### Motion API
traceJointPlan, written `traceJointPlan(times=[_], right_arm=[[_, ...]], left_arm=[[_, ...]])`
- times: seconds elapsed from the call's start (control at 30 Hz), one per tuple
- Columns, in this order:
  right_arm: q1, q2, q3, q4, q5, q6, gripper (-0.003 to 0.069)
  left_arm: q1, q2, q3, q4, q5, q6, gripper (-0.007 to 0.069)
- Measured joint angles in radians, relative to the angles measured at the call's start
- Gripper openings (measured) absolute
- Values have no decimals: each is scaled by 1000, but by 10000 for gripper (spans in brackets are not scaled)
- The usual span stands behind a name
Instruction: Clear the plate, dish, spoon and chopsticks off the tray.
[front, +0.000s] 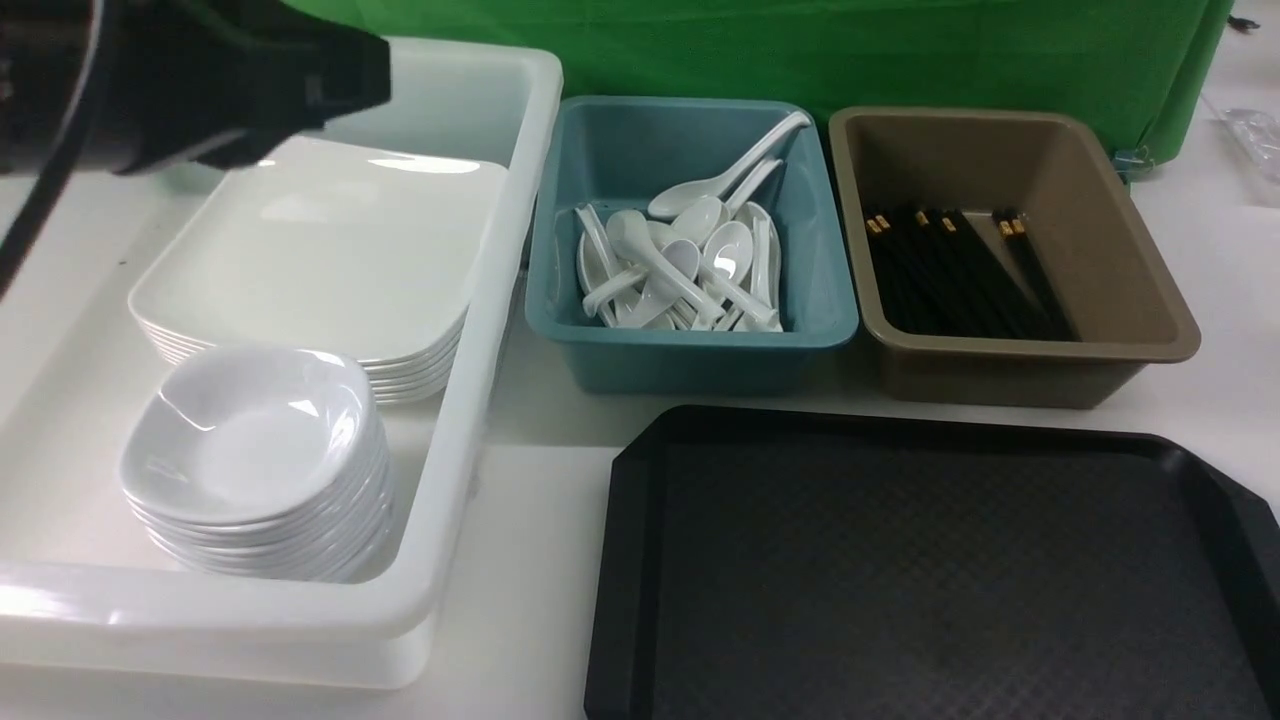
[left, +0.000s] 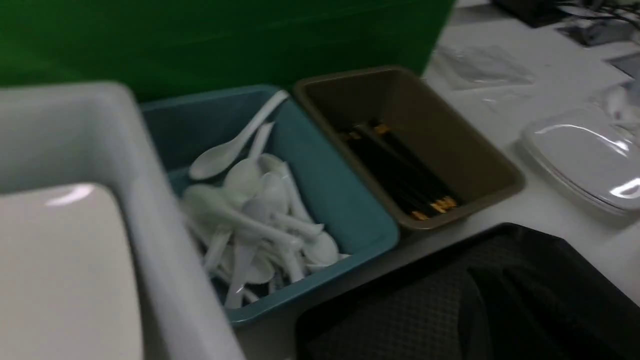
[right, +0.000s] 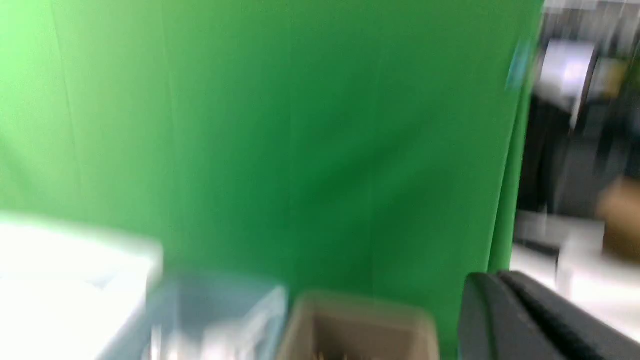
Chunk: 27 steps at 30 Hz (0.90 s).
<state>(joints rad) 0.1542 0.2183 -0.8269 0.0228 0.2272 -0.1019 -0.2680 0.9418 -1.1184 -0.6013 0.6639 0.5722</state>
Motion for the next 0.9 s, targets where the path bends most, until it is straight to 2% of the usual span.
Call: traceJointPlan(times=[0.13, 0.27, 0.4, 0.53, 0.73, 0.9], right_arm=[[0, -145, 168, 0, -227, 0, 23], [0, -208, 282, 0, -334, 0, 24], [0, -221, 304, 0, -352, 0, 28], [0, -222, 303, 0, -361, 0, 37], [0, -222, 303, 0, -361, 0, 67], [0, -222, 303, 0, -361, 0, 86]], left_arm=[[-86, -182, 89, 73, 1, -94, 0], [-101, -350, 245, 108, -18, -136, 0], [-101, -494, 400, 127, -64, -162, 0], [-101, -645, 590, 131, -135, -238, 5], [-101, -705, 675, 109, -212, -260, 10], [-101, -707, 676, 112, -124, -262, 10]])
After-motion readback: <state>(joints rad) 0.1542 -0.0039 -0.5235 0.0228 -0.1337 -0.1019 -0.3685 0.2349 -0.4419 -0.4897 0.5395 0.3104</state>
